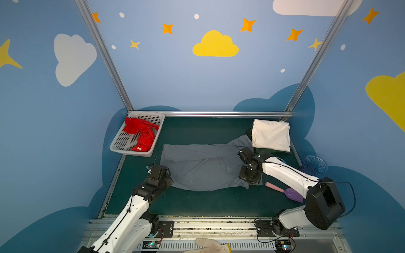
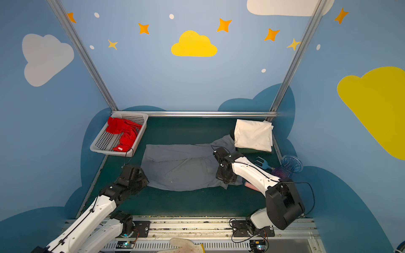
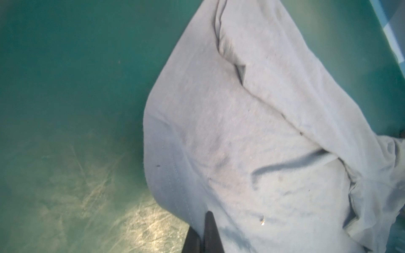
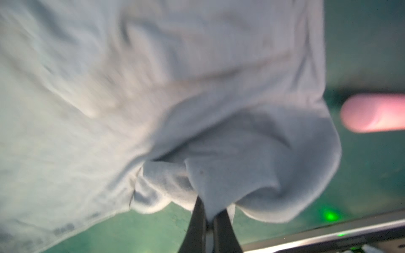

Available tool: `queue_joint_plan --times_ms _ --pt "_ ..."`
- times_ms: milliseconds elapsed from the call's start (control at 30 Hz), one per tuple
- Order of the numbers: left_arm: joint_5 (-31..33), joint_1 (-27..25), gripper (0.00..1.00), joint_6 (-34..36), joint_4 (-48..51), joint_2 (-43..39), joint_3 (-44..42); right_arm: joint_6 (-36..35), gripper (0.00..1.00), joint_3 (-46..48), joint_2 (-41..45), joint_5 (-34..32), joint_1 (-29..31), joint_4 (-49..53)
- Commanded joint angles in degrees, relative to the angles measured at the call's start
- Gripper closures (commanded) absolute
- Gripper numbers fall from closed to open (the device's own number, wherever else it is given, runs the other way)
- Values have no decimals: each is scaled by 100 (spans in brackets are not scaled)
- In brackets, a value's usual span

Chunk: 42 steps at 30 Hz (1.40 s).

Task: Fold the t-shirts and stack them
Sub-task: 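Lay the near hem over the far half of the grey shirt with both grippers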

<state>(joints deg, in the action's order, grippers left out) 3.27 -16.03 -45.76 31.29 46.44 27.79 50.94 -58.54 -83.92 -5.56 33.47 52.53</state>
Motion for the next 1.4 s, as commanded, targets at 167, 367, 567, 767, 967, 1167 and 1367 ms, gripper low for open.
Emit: queue_joint_plan --times_ms 167,367,567,767,967,1167,1367 --pt "23 255 96 229 -238 979 737 -1026 100 -1255 -616 -162 -627 139" --pt "145 467 96 241 -119 1945 1407 -1363 100 -1995 -1221 -91 -1089 -39" --pt "191 541 96 366 -70 2684 2007 -1599 100 -2792 -1887 -13 -1274 -129" --pt "174 669 96 457 -113 3220 2296 -1769 100 -3589 -2626 77 -1308 -24" --pt "158 729 96 576 -68 3641 2474 -1871 100 -3966 -2987 153 -1309 41" --pt "116 755 96 659 18 3923 2572 -1892 100 -4019 -3193 114 -1308 108" --pt "104 768 96 693 154 3862 2541 -1846 100 -3748 -3101 48 -1308 2"
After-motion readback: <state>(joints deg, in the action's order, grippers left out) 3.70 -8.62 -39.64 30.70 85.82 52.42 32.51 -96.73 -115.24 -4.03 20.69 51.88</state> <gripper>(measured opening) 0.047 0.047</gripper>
